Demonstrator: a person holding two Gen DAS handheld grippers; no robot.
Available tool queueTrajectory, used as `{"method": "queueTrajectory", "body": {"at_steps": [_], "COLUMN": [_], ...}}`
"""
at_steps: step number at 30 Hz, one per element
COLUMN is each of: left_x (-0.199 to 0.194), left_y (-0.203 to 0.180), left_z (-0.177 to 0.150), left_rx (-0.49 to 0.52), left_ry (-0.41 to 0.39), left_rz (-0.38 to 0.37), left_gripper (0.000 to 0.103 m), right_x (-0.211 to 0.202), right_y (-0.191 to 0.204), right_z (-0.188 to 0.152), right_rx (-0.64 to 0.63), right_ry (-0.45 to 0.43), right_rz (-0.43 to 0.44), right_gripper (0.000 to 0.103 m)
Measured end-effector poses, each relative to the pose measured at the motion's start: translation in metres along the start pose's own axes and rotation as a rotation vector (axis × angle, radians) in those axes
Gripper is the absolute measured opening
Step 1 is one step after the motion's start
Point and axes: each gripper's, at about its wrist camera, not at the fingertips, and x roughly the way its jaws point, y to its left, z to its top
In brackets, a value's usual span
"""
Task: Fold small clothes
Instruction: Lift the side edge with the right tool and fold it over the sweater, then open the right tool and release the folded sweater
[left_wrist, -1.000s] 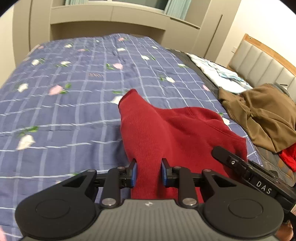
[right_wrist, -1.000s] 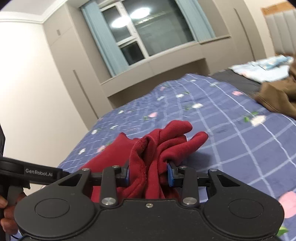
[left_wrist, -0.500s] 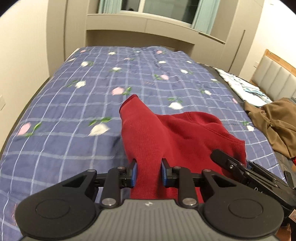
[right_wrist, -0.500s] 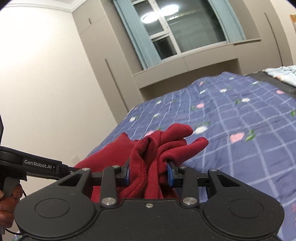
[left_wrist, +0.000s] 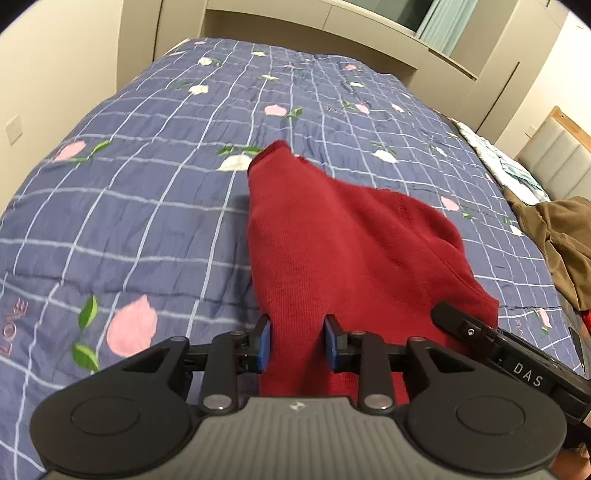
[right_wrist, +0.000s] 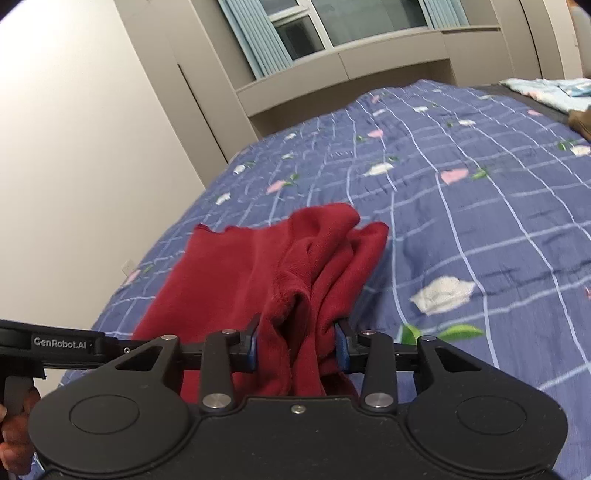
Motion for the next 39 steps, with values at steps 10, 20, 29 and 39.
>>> {"method": "queueTrajectory", "body": {"at_steps": [10, 20, 29, 39], "left_x": [-0.02, -0.074, -0.125, -0.171], "left_y": [0.001, -0.011, -0.023, -0.03], "left_z": [-0.002, -0.008, -0.038, -0.09], "left_rx": [-0.033, -0.015, 0.044, 0.113], "left_ry": [-0.019, -0.138, -0.248, -0.347], "left_rz": [0.01, 0.028, 0.063, 0.112], "left_gripper": [0.067, 0.096, 0.102, 0.102], "right_x": [-0.018, -0.078, -0.136, -0.191], "right_y": [0.004, 0.022, 0.039, 0.048], "right_z": [0.003, 0.01, -0.001, -0.038], "right_rx": [0.012, -0.055, -0.113, -0.166], "right_ry": [-0.027, -0.147, -0.239, -0.273], "right_rz": [-0.038, -0.036, -0.028, -0.042], "right_gripper": [0.069, 0.101, 0.102, 0.102]}}
